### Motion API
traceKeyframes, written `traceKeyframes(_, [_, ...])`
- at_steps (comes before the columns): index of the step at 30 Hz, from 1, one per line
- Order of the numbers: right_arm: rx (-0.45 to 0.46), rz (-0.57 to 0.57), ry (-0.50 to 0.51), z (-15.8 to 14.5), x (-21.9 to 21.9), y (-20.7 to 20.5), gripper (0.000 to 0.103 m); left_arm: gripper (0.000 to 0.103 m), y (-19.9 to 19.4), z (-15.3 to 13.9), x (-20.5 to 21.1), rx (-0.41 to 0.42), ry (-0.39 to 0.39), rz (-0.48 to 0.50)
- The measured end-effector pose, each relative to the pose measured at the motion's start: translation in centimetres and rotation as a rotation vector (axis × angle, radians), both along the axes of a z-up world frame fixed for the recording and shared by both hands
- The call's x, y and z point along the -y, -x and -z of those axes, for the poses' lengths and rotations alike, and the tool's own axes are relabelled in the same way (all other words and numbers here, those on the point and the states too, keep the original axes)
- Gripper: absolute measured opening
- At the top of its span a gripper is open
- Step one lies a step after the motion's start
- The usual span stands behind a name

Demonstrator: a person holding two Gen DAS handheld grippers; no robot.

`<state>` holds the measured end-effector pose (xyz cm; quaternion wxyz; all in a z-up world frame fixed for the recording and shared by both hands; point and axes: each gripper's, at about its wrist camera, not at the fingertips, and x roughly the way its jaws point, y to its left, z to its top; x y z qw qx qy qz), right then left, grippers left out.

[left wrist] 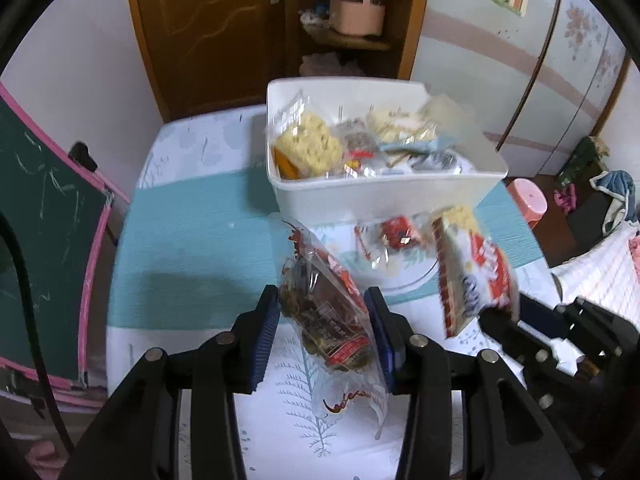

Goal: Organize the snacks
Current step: 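Lift both packets over the white bin and open both tools to drop them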

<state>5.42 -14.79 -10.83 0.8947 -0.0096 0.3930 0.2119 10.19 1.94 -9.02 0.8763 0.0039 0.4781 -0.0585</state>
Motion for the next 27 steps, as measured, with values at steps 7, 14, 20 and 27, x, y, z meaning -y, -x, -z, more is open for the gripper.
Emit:
traceKeyframes(7, [0.153,0.045,-0.028,-7.3,1.2,-1.0,0.021,0.042,-0.9,-5.2,-0.5,0.1,-0.028,0.026])
traceKeyframes(14, [0.302,0.069,-0.037,-14.0,2.2,-3.7,0.021,0.042,-4.2,-11.1,0.7,0.219,-0.061,0.065])
traceKeyframes(20, [0.365,0.111,-0.033,-16.9,2.7,-8.3,0.021,0.042,-9.1,-15.6,3.1,0.317,-0.09,0.085])
traceKeyframes(27, [0.294,0.176,-0.039,-15.8,3.8,-14.6,0.021,0.042,-16.3,-14.3,5.6,0.277,-0.108,0.064])
